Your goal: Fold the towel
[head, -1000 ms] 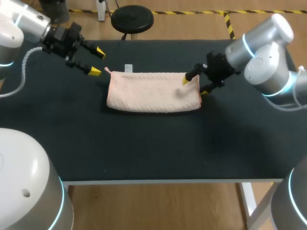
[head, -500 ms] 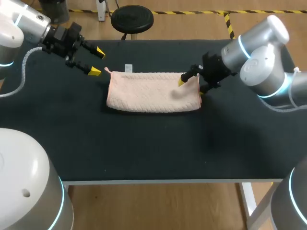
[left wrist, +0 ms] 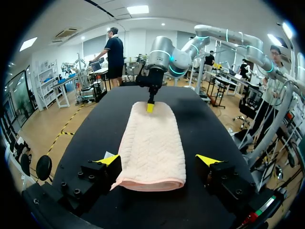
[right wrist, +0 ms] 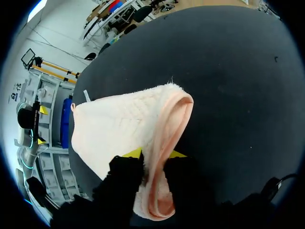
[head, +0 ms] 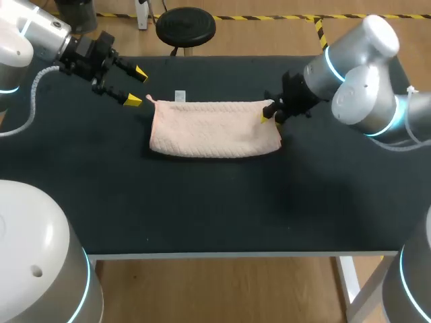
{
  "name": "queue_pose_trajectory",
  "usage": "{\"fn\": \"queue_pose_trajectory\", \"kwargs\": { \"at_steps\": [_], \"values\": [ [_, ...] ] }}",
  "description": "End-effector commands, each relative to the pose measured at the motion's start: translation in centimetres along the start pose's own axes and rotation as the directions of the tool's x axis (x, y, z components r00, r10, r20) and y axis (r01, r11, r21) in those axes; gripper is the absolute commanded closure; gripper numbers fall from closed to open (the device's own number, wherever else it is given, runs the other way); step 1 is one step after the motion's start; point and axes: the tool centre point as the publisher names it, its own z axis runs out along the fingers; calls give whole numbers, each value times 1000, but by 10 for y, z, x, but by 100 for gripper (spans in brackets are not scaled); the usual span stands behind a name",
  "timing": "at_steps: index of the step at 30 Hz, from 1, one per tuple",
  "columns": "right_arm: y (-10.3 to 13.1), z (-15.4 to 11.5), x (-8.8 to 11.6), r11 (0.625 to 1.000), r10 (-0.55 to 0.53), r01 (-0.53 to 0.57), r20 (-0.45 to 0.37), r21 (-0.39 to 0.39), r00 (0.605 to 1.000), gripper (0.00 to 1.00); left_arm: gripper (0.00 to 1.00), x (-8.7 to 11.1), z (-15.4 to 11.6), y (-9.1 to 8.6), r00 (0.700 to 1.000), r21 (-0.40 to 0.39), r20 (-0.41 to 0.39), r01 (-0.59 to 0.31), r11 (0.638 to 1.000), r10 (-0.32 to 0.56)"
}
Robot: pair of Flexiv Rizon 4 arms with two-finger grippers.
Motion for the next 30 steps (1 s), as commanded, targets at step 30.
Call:
{"fn": "queue_pose_trajectory", "kwargs": {
  "at_steps": [30],
  "values": [
    [-9, 86, 229, 963, -264, 268, 170, -6, 950, 100, 0, 0, 0, 0, 1000, 1, 2, -1, 1000, 1]
  ]
}}
